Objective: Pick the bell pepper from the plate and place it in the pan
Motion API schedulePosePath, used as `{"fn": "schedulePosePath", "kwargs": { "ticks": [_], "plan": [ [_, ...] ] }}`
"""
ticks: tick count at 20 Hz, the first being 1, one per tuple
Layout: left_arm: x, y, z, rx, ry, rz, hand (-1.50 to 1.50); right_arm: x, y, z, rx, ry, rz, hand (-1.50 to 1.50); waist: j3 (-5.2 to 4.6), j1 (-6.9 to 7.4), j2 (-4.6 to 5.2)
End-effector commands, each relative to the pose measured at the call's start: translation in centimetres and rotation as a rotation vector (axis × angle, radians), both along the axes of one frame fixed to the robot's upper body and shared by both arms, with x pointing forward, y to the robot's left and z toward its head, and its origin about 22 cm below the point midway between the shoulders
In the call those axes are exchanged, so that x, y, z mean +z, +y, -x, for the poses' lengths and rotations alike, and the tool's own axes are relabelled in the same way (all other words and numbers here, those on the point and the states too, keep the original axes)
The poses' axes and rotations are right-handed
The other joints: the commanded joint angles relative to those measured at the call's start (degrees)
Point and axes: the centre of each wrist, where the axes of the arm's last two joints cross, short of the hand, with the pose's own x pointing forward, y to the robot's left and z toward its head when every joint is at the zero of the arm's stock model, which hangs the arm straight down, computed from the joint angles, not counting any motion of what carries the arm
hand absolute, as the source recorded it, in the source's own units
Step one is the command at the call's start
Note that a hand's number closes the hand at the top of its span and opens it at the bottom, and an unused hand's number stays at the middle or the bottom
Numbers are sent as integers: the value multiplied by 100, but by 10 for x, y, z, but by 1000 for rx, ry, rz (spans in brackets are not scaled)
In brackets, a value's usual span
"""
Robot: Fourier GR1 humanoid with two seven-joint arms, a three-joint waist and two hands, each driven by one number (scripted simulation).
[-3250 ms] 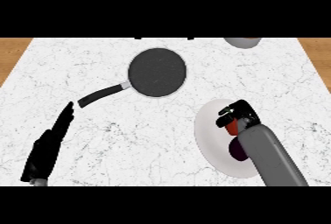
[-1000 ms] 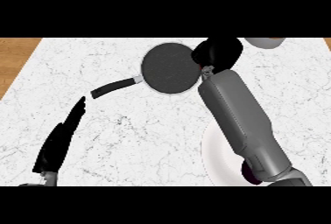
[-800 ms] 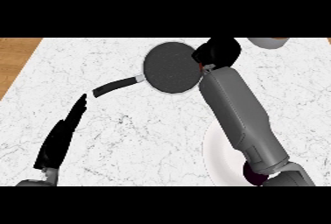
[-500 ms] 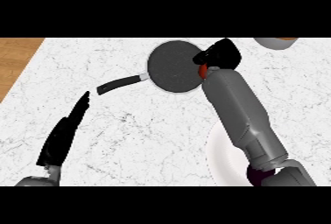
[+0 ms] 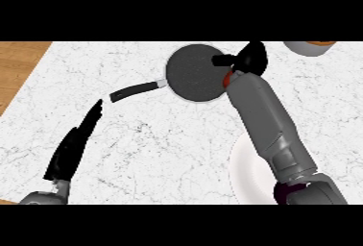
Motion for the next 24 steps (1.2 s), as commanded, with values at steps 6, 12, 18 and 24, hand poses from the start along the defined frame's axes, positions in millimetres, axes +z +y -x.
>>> {"fn": "schedulePosePath", "kwargs": {
  "ticks": [6,12,18,24],
  "plan": [
    [-2,6,-3,30,13,3,0,-5,-5,-2,-290,-338,-41,-150,-14,-241,-87],
    [-10,31,11,78,38,3,0,-32,-21,6,-473,-406,-56,-150,-16,-431,-215],
    [-9,27,9,123,50,-10,0,-68,-19,32,-419,-452,19,-150,-19,-747,-333],
    [-20,28,27,172,53,-6,0,-110,-30,84,-380,-427,11,-150,-26,-987,-400]
  ]
}}
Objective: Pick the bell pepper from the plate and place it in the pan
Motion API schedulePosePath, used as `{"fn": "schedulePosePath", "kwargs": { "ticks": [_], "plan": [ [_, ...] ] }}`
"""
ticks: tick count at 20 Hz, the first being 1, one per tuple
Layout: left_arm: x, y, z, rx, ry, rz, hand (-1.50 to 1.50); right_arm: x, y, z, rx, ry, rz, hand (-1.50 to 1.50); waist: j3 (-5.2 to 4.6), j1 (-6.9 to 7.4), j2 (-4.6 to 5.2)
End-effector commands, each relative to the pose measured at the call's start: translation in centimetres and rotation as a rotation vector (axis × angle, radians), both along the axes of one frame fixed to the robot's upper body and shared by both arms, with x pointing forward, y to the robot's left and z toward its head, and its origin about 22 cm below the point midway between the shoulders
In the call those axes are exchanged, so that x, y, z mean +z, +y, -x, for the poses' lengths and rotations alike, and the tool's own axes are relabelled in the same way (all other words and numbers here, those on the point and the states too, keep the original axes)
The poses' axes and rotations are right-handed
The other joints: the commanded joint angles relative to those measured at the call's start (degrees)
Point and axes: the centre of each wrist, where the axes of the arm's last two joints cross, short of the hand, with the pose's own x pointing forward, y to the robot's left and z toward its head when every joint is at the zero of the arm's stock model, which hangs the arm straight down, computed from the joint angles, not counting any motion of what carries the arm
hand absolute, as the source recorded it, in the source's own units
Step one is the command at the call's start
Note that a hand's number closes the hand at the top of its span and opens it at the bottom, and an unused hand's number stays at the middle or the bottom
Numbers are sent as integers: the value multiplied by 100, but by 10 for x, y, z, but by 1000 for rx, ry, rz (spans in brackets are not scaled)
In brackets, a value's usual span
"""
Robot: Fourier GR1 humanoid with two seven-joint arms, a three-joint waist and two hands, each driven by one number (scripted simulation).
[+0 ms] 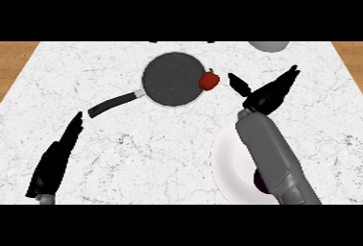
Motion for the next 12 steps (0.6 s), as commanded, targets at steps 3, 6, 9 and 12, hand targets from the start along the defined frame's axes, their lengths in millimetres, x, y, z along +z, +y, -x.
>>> {"fn": "schedulePosePath", "kwargs": {
  "ticks": [3,6,9,12],
  "plan": [
    [-7,10,18,36,31,1,0,-28,-6,52,-9,-38,-19,-150,-13,-218,-62],
    [-6,8,19,34,29,13,0,-38,-13,89,10,-26,-28,-150,-13,-278,-67],
    [-5,12,8,57,19,-15,0,-30,-17,113,32,-47,-20,-150,-18,-298,-42],
    [4,11,17,38,12,2,0,-17,-30,139,12,-60,-6,-150,-13,-168,-7]
  ]
}}
